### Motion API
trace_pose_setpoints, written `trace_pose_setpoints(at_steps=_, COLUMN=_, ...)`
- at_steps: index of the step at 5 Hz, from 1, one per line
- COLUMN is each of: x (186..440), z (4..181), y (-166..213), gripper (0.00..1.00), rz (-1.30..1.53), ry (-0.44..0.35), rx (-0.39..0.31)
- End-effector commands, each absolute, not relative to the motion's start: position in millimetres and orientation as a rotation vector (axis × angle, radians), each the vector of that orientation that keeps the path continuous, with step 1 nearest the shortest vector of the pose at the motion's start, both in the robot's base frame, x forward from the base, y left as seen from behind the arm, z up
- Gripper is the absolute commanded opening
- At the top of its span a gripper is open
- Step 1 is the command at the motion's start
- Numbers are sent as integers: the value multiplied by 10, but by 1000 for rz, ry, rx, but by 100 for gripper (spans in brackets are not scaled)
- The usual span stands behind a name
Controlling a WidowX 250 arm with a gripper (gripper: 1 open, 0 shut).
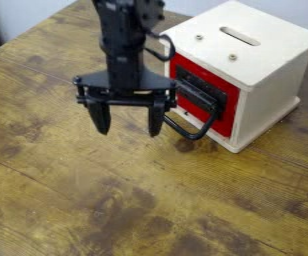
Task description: Close the drawer
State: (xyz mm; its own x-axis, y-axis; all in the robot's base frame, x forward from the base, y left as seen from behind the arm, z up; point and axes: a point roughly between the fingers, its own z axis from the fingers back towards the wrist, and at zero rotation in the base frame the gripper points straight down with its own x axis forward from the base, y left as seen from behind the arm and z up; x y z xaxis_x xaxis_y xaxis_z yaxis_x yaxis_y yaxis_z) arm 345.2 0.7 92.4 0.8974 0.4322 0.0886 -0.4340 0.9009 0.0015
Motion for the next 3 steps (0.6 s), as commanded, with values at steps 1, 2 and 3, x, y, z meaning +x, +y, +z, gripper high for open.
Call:
trace_pose_setpoints(at_steps=1, x=3551, z=1148, y=108, gripper=100, rz=494, ry=-154, rx=12)
trace_pose_setpoints(at_steps=2, x=3583, z=1224, y=117, gripper=100, rz=520, ry=-156, rx=18)
trace_pose_setpoints(at_steps=3, x=3615, z=1292, y=145, gripper=100, rz=538, ry=-153, rx=22)
